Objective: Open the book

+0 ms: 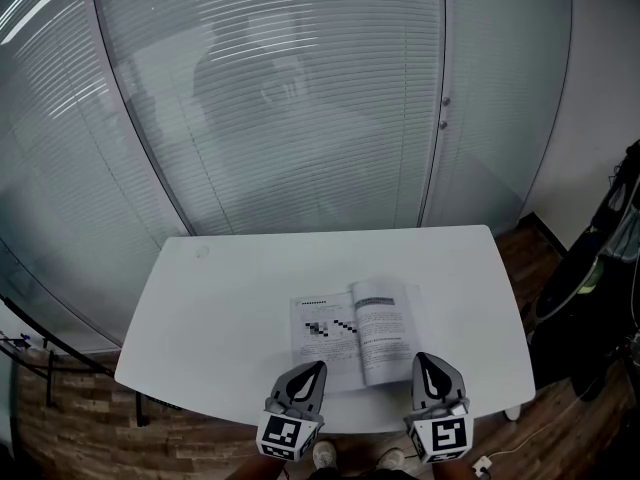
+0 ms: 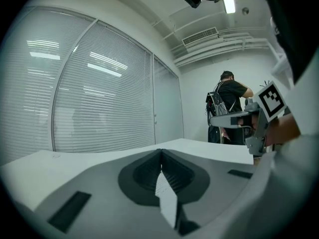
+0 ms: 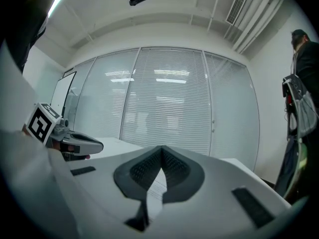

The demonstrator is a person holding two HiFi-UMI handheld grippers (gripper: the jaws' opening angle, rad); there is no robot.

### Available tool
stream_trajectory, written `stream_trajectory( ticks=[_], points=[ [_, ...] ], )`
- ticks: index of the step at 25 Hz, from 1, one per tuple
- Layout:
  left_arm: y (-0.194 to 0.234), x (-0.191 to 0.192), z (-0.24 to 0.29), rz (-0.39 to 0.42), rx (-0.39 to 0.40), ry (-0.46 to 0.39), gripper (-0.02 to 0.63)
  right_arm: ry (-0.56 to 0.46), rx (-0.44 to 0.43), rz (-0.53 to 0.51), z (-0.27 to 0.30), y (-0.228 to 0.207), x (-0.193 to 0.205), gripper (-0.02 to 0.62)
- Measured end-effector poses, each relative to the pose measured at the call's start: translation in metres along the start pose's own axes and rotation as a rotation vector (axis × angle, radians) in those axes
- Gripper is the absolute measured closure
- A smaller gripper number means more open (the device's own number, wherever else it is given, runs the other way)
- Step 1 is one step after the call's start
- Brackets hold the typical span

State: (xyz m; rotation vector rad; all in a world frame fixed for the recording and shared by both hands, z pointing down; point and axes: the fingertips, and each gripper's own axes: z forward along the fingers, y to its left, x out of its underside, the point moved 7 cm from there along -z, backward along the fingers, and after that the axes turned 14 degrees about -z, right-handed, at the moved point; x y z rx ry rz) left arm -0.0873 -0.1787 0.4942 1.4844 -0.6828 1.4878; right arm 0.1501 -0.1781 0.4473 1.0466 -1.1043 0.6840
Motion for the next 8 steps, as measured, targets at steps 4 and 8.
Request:
stream_trajectory(
  ticks=[4,8],
  points=[
    [0.004,0.004,0.0,-0.007,-0.014,0.007,0.595,0.026,-0.003,-0.009,0.002,-0.001,-0.003,0.592],
    [0.004,0.01,0.003,-0.017,-0.017,0.013,0.595,-0.018,-0.015,-0.001,0.007,-0.001,0.001,0.592]
  ],
)
